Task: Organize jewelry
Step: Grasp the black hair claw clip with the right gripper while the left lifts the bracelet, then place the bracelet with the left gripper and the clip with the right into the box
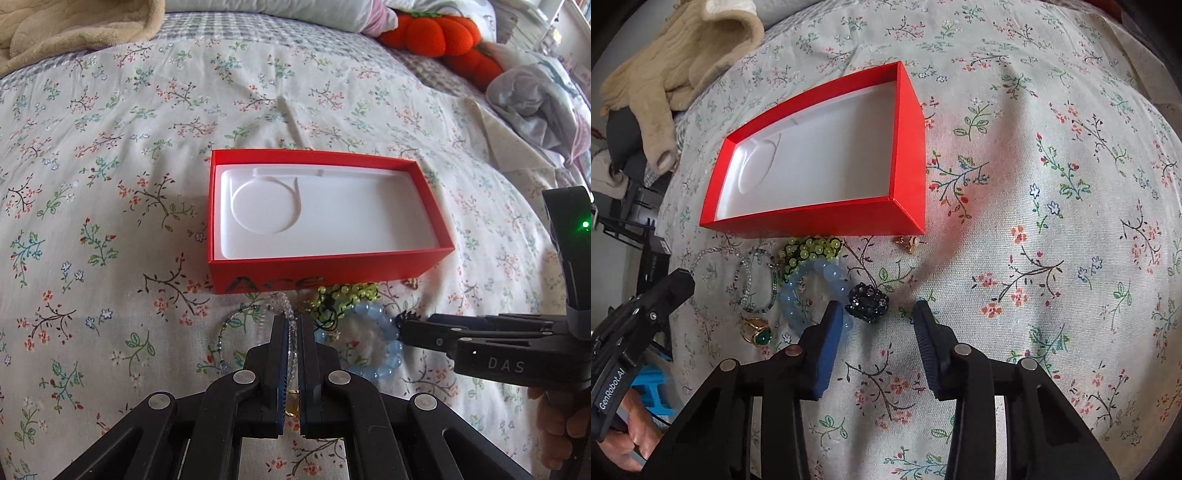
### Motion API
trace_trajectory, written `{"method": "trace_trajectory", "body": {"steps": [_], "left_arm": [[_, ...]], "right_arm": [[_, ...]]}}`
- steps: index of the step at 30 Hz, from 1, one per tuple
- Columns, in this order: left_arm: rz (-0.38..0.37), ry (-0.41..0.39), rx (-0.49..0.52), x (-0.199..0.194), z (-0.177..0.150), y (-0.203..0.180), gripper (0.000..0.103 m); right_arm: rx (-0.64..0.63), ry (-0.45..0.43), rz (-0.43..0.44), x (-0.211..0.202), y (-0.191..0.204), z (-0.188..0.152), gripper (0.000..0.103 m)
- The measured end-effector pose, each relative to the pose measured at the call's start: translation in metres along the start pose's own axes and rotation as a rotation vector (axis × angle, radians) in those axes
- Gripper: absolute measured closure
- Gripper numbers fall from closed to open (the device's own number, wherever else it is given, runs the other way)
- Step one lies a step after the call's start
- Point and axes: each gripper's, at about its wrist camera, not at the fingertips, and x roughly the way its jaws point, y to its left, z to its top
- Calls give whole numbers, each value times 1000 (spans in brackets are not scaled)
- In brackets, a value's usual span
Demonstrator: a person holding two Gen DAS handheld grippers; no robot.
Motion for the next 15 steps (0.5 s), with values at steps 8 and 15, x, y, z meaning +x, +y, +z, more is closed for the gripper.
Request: {"method": "trace_trajectory", "body": {"steps": [8,15], "left_arm": [[4,-15,-17,-4,2,-2,103],[-38,-73,-42,-19,12,-6,103]], "right_arm": [[20,-18,7,-4,5,1,79],[21,-88,50,-35,11,2,79]]}}
